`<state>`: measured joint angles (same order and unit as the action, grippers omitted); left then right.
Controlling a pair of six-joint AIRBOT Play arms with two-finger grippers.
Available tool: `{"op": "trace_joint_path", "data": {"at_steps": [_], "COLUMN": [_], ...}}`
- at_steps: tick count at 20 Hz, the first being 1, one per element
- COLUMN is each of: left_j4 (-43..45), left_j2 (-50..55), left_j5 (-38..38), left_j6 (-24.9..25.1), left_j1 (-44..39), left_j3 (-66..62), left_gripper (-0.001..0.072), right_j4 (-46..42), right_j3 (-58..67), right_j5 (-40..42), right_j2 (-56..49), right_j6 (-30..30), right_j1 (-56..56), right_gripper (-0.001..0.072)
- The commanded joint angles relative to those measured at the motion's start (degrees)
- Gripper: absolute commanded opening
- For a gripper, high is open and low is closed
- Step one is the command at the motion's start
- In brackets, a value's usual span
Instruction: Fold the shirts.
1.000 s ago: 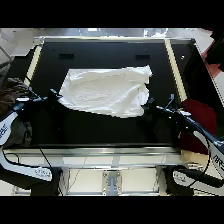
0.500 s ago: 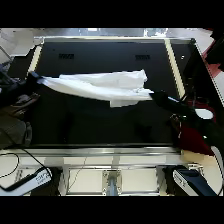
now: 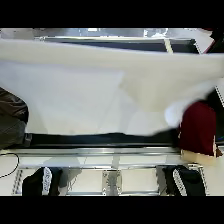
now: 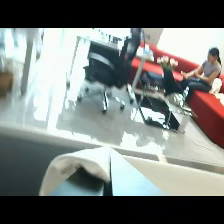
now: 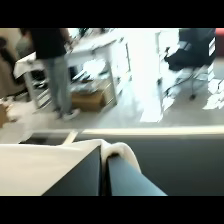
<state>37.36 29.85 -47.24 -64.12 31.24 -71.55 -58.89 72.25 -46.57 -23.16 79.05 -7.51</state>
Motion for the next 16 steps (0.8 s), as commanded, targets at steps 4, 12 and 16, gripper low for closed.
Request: {"op": "trace_joint_path", "data": {"at_steps": [4,12,16], "left_j4": [3.17,32.52,34.01], "left_j2": [10.75,45.35,60.3], "left_j5": [-17.73,-10.36,10.21], "left_j6": [-2.6,-9.29,-17.18], "left_j1": [-0.07,-23.69,-28.72], "left_j3": [-9.6,-4.76,-4.79], "left_gripper": [0.0007,0.0007,0.0007], "right_j4": [-5.44,-5.46,-5.33], "right_j3": [13.99,13.99,14.01], "right_j5": [-5.75,-8.63,1.09], "right_j2": [-20.13,-57.92,-69.66], "right_j6": [0.76,-0.87,-0.66], "right_j1": [-0.11,3.08,4.42], "right_gripper": [0.0015,0.0015,0.0015]}}
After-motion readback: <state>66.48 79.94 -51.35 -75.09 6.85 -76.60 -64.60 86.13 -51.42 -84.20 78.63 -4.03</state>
